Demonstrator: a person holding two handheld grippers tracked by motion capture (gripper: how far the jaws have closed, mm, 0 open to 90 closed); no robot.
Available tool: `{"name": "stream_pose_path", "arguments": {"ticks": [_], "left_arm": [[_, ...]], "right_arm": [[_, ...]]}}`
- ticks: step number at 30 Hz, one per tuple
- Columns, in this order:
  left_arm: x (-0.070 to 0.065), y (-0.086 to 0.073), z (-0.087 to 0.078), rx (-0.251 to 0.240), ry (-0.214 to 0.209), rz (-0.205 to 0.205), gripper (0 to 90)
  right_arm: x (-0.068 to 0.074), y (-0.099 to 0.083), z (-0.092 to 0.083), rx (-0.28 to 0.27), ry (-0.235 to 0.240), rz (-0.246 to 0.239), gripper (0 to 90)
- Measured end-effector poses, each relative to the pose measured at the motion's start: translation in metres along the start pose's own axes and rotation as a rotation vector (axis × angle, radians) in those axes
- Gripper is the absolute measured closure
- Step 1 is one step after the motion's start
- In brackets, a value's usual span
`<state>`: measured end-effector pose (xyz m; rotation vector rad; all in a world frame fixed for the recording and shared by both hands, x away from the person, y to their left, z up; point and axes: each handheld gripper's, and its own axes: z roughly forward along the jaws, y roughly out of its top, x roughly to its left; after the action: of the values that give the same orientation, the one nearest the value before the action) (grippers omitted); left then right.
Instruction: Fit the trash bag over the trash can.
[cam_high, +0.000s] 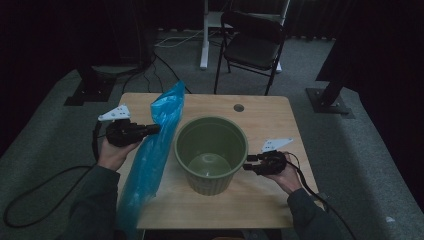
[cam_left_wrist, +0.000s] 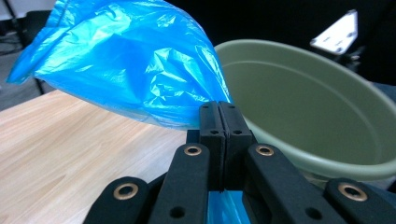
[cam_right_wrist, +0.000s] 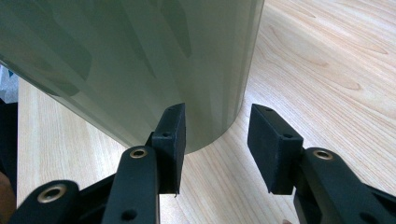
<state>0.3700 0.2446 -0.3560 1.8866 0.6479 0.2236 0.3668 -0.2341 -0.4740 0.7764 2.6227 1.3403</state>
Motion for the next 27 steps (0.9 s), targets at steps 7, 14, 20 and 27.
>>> {"name": "stream_pose_path", "arguments": {"ticks": [7, 14, 20, 27], "left_arm": [[-0.007, 0.014, -0.002, -0.004, -0.105, 0.052, 89.1], [-0.021, 0.020, 0.006, 0.011, -0.178, 0.103, 89.0], [-0.029, 0.027, 0.003, -0.030, -0.253, 0.120, 88.9], [-0.041, 0.041, -0.011, -0.078, -0.370, 0.154, 88.5]], "right_arm": [[0.000, 0.001, 0.001, 0.002, -0.005, -0.002, 56.4], [-0.001, 0.001, 0.000, 0.004, -0.013, -0.001, 56.4], [-0.005, 0.004, -0.008, -0.012, -0.039, 0.009, 56.3], [-0.006, 0.003, -0.010, -0.012, -0.052, 0.014, 56.2]]}}
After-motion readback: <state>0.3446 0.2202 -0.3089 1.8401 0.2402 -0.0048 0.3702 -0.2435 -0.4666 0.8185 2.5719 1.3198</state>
